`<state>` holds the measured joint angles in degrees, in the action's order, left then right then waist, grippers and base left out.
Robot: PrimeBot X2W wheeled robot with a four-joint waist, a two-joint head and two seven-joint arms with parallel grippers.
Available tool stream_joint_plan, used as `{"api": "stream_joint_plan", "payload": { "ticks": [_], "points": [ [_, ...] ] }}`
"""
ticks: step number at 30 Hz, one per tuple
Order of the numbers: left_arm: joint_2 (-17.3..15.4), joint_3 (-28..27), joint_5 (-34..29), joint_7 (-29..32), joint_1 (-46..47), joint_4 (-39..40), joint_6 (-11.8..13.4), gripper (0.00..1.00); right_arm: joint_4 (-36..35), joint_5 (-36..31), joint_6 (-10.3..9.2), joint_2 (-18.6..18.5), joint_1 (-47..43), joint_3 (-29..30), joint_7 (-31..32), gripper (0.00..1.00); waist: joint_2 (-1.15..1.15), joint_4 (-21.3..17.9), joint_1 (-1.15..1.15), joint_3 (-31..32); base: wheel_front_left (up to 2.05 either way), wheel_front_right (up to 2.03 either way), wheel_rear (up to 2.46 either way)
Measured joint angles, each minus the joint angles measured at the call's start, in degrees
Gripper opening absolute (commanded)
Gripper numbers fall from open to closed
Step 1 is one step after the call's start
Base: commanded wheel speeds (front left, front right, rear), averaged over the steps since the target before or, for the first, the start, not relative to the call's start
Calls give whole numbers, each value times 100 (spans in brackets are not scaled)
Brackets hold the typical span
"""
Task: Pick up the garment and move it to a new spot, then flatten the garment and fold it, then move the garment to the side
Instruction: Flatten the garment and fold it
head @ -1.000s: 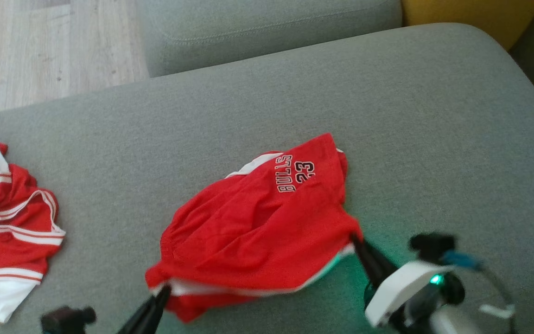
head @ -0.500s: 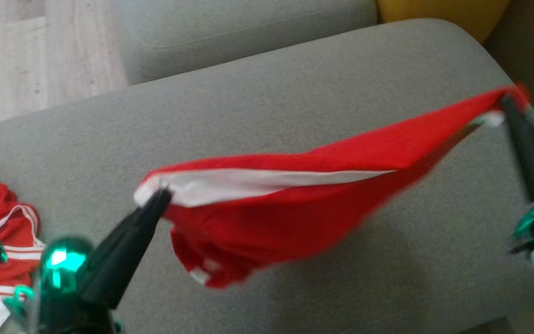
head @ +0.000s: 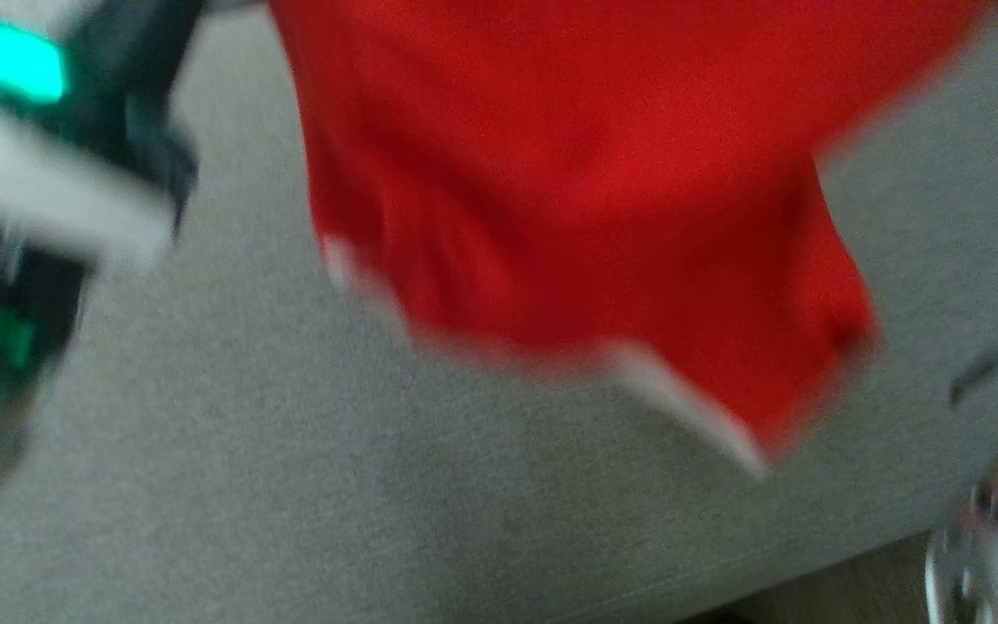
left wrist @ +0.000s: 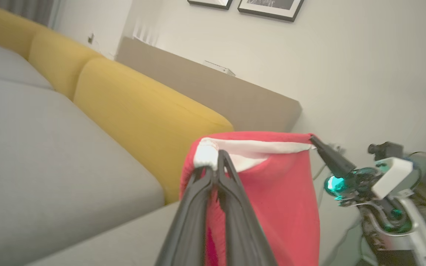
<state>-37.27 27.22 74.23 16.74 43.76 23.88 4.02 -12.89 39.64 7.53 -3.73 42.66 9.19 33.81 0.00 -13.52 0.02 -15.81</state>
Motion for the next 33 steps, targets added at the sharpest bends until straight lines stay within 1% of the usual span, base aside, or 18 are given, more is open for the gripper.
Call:
{"api": "stream_joint_plan", "payload": {
  "ticks": [2,3,5,7,10,13,16,19,21,24,27,29,31,33],
  "points": [
    [299,236,-622,-80,843,-860,-164,0,744,-64,0,1,742,-30,-350,0,0,37,1,-301,0,0,0],
    [524,248,-849,-233,1252,-1311,-182,0,1100,-135,0,1,1117,-37,-523,0,0,58,1,-453,0,0,0],
    [944,261,-1268,-609,2038,-2147,-285,0,1804,-255,0,8,1885,-15,-961,0,0,102,1,-759,0,0,0],
    [1238,274,-1727,-1096,2706,-2842,-482,0,2390,-398,0,9,2576,27,-1395,0,0,146,2,-1052,0,0,0],
    [1537,263,-1998,-1724,3280,-3548,-790,0,2983,-428,0,9,3189,-41,-1900,0,0,214,1,-1427,0,0,0],
    [1561,508,-2248,-2137,3250,-3935,-1013,0,3223,-349,0,5,3059,-296,-2221,0,-1,303,2,-1667,0,0,0],
    [1463,882,-2323,-2514,2540,-3999,-1069,0,3206,-409,0,23,2190,-561,-2438,0,0,376,1,-1630,0,0,0],
    [1295,1340,-2231,-2689,1350,-3764,-1111,0,2965,-483,0,25,887,-671,-2481,0,0,405,-2,-1405,0,0,0],
    [1178,1567,-2101,-2802,459,-3534,-1115,0,2692,-495,0,22,-44,-642,-2473,0,0,409,-6,-1206,0,0,0],
    [933,1825,-2175,-2943,-665,-3332,-1080,0,2339,-542,0,1,-1320,-602,-2396,0,0,419,-4,-904,0,0,0],
    [886,1812,-2005,-3056,-1702,-2875,-865,0,1838,-544,1,7,-2451,-460,-2305,0,0,432,-5,-583,0,0,0],
    [894,1819,-1974,-3070,-2413,-2502,-712,0,1430,-539,0,4,-3190,-311,-2134,0,0,444,-4,-363,0,0,0],
    [882,1791,-1973,-3075,-3114,-2128,-491,0,958,-536,0,21,-3922,-212,-1928,0,0,455,-5,-159,0,0,0],
    [880,1678,-1938,-3078,-3785,-1749,-328,0,439,-537,1,81,-4644,-88,-1726,0,0,465,-5,10,0,0,0]
  ]
}}
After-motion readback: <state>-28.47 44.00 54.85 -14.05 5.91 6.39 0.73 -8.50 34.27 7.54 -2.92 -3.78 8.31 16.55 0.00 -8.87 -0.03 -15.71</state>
